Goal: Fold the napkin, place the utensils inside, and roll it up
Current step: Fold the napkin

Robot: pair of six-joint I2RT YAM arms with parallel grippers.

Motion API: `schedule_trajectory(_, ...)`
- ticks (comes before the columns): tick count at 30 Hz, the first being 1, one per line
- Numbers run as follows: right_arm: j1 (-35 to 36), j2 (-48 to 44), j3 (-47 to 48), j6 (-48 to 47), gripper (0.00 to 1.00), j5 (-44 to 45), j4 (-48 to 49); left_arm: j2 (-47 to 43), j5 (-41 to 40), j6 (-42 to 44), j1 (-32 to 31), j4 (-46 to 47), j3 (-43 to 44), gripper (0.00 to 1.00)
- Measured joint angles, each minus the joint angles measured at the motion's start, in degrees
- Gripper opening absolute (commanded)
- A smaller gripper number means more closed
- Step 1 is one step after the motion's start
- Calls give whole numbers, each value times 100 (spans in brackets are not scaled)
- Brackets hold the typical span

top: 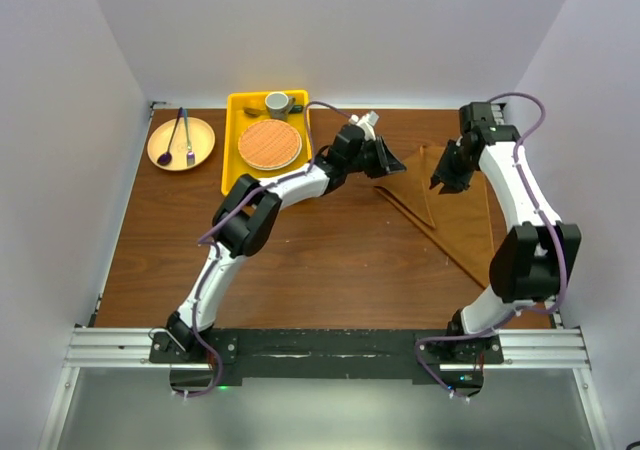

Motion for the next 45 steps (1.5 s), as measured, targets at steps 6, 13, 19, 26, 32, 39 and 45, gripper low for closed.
schedule_trajectory(6,-44,695,-251,-155,22,-120,400,297,293,-9,-107,33,-2,17)
schedule_trajectory(13,-317,813,-1027,-387,19,-168,706,363,417,264,-87,-144,-2,17)
schedule_trajectory(19,-345,1071,-1084,-490,19,-269,1003,426,437,509,-46,-258,0,16)
schedule_trajectory(26,-339,1482,-1084,-553,19,-293,1204,638,474,702,55,-566,107,16)
schedule_trajectory(32,-339,1641,-1088,-551,19,-354,1325,680,507,918,131,-809,111,16)
schedule_trajectory(39,-339,1641,-1377,-553,19,-420,1480,691,546,1145,144,-1038,339,17)
schedule_trajectory(45,-339,1639,-1357,-595,19,-409,1423,691,654,1141,153,-1051,481,17)
